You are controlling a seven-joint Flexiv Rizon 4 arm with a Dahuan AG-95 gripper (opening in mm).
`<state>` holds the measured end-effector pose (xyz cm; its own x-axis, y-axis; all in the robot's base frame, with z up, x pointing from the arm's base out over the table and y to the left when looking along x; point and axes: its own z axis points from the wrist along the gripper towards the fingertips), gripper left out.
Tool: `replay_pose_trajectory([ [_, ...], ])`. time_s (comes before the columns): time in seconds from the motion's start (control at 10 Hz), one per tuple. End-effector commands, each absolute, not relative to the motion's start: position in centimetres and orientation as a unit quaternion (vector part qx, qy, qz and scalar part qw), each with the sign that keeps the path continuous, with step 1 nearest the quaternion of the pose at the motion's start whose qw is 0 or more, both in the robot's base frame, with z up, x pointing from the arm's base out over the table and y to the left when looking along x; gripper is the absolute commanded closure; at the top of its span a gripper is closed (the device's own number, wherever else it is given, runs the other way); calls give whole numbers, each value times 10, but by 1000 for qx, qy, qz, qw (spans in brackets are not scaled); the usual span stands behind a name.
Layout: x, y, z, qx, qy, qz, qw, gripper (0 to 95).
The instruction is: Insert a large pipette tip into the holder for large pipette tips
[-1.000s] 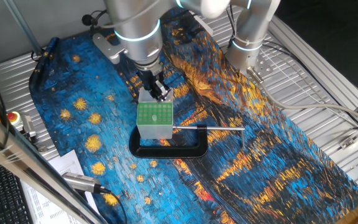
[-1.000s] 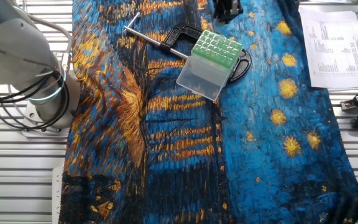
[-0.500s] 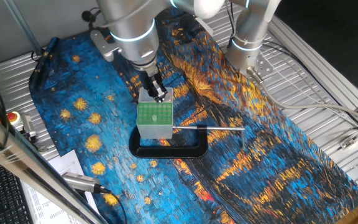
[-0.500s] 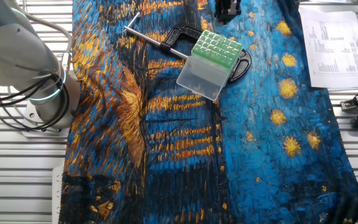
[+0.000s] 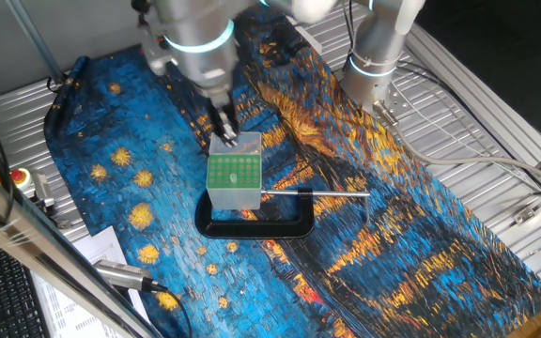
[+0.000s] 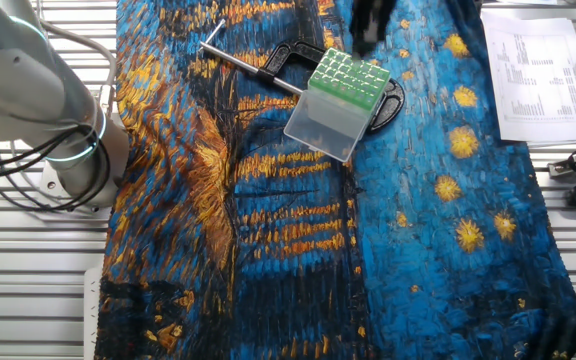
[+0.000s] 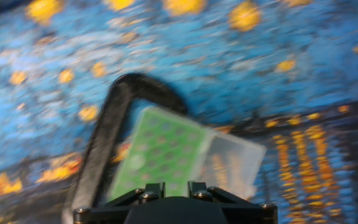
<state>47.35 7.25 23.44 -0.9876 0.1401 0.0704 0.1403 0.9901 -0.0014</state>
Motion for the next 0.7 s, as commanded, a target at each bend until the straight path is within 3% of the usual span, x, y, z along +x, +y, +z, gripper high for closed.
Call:
replay_pose_trajectory([
  [0.1, 477, 46, 236, -16, -999, -5, 45, 950],
  [0.2, 477, 41, 237, -13, -999, -4, 46, 760],
  [0.6, 477, 38, 238, -16, -999, 2, 44, 760],
  [0.7, 477, 38, 237, -16, -999, 2, 44, 950],
])
